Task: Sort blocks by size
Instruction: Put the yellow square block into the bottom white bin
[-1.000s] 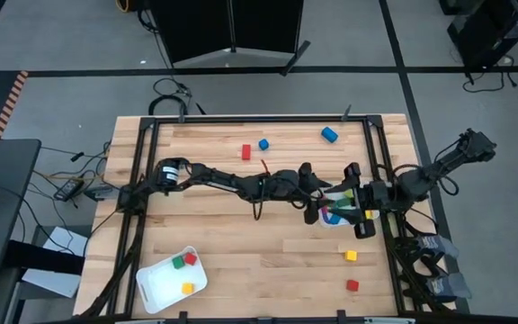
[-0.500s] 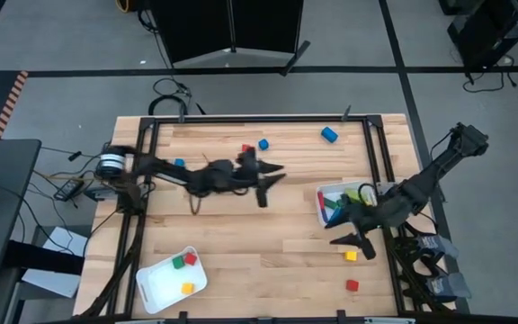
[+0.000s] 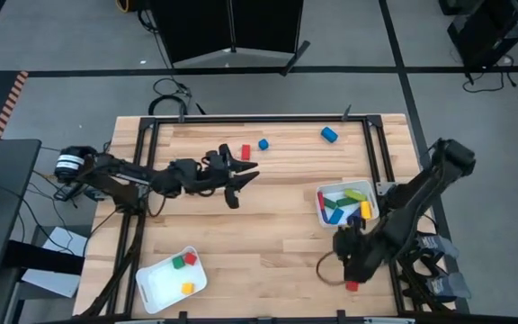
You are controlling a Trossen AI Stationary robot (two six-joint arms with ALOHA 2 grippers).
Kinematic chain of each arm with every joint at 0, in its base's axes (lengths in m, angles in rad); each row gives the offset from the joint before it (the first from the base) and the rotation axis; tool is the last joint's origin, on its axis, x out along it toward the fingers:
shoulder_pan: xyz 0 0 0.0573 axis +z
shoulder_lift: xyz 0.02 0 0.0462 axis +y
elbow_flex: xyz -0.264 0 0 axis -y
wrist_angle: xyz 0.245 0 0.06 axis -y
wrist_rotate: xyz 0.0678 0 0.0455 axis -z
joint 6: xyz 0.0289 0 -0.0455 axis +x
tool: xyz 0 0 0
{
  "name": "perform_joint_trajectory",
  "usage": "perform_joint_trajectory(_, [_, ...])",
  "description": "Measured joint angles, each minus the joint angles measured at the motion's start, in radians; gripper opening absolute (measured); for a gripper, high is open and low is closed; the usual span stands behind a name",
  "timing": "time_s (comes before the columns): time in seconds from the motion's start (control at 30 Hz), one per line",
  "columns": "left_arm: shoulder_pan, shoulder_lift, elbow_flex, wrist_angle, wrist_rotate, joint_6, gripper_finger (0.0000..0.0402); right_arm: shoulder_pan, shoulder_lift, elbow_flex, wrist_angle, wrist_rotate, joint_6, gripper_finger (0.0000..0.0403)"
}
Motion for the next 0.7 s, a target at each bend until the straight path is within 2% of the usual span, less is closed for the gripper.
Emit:
perform_joint_trajectory(0.1, [-0.021,-0.059,0.001,-0.065,0.0,0.022,0.0133,0.052,0.103,0.033,-0.074,-0.022,0.081,0.0247])
perform_joint_trajectory(0.23, [-0.048,-0.137,0.002,-0.144,0.0,0.046,0.0133,0.111,0.17,0.036,-0.095,-0.024,0.174,0.0263])
perform_joint_trajectory(0.4, [-0.086,-0.257,0.003,-0.248,-0.004,0.076,0.0133,0.142,0.198,0.02,-0.092,-0.024,0.245,0.0275])
perform_joint_trajectory(0.7, [-0.188,-0.457,0.003,-0.444,-0.099,0.145,0.0133,0.142,0.205,-0.087,0.011,-0.038,0.258,0.0276])
